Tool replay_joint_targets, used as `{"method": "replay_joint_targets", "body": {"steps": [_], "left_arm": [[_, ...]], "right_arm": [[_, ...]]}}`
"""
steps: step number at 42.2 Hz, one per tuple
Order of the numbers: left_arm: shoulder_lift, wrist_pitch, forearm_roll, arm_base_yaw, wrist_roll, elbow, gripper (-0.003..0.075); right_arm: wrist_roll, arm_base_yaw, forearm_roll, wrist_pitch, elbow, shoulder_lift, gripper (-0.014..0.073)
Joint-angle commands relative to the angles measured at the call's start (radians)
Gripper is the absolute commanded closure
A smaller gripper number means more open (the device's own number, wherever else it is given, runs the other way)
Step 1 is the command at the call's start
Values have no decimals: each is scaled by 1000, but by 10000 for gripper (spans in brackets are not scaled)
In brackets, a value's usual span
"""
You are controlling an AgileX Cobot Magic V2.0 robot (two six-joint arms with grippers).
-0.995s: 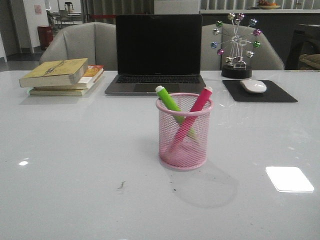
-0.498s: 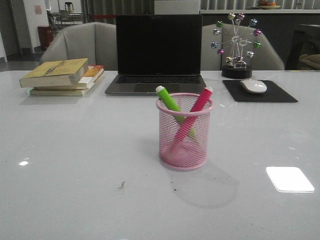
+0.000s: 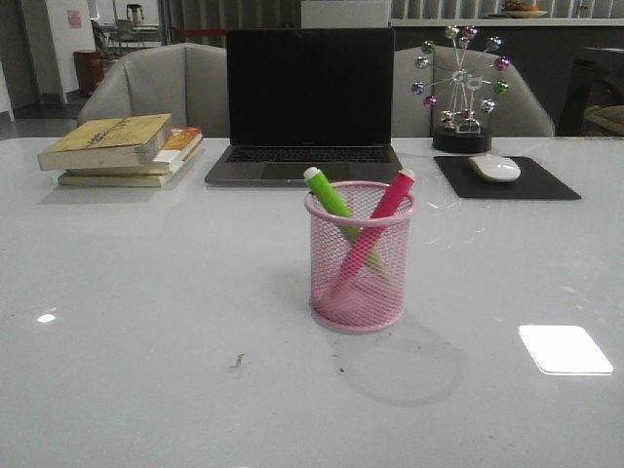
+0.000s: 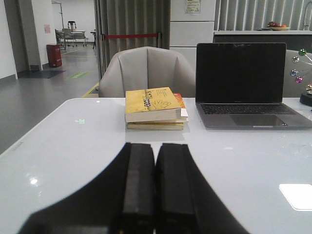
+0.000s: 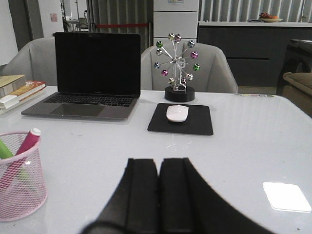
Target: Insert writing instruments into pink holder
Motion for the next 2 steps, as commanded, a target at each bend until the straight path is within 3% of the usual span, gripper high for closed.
{"method": "replay_joint_targets", "body": {"steps": [1,2], "left_arm": [[-18,-91,-3,-8,-7,-1,620],[-18,-91,-3,-8,-7,-1,620]], "right_arm": [[-5,4,-9,-80,-11,-22,565],[-5,4,-9,-80,-11,-22,565]]}}
